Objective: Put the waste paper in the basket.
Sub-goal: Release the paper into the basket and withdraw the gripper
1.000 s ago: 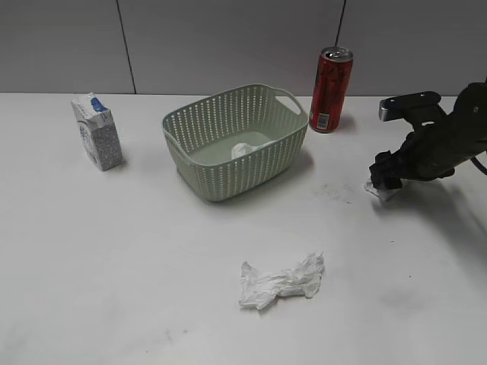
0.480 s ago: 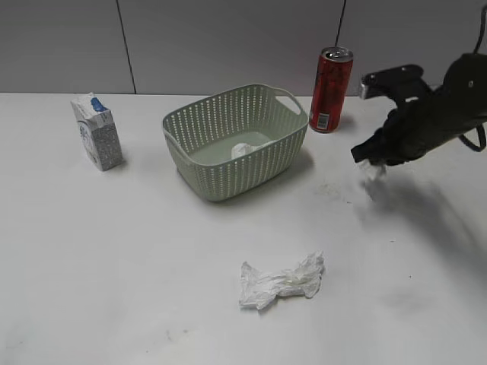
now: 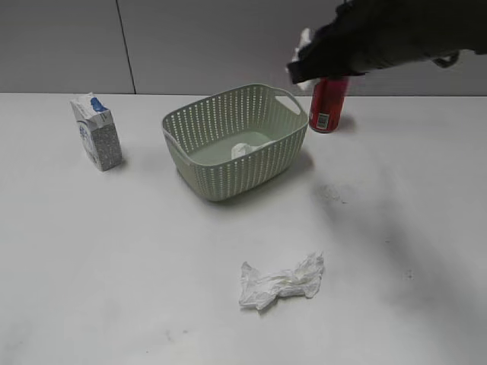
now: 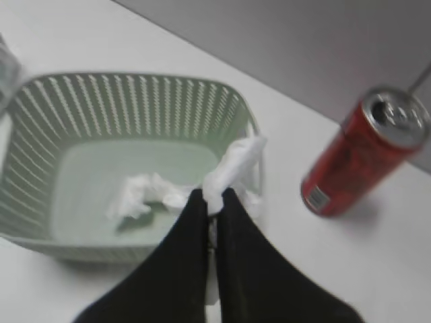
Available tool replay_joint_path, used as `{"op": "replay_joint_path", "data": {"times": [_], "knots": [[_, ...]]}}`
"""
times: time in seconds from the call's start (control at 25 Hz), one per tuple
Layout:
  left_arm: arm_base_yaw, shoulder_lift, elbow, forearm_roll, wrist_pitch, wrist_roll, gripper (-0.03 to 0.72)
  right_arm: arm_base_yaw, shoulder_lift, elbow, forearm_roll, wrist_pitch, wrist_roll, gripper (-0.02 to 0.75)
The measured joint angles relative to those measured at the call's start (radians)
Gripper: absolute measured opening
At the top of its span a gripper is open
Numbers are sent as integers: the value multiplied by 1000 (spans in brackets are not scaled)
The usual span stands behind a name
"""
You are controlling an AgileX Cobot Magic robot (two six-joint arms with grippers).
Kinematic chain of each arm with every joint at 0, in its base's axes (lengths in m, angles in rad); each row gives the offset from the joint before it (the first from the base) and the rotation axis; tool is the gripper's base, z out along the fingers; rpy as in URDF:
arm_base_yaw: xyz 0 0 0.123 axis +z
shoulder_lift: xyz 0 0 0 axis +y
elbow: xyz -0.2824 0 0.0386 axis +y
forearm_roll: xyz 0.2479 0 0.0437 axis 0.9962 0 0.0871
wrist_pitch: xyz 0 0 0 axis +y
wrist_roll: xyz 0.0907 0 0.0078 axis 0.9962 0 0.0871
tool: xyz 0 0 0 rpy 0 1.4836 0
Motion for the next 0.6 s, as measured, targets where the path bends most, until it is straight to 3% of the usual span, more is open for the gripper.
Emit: {"op": "replay_joint_path", "data": {"times": [0.32, 0.48, 0.6], "knots": [[0, 0, 0, 0, 0, 0, 563, 60, 183, -5, 0, -437, 0, -6], [0, 0, 0, 1, 0, 0, 563, 60, 291, -6, 1, -488, 0, 1], [0, 0, 0, 1, 0, 0, 561, 60, 339, -6, 9, -478, 0, 81]]}}
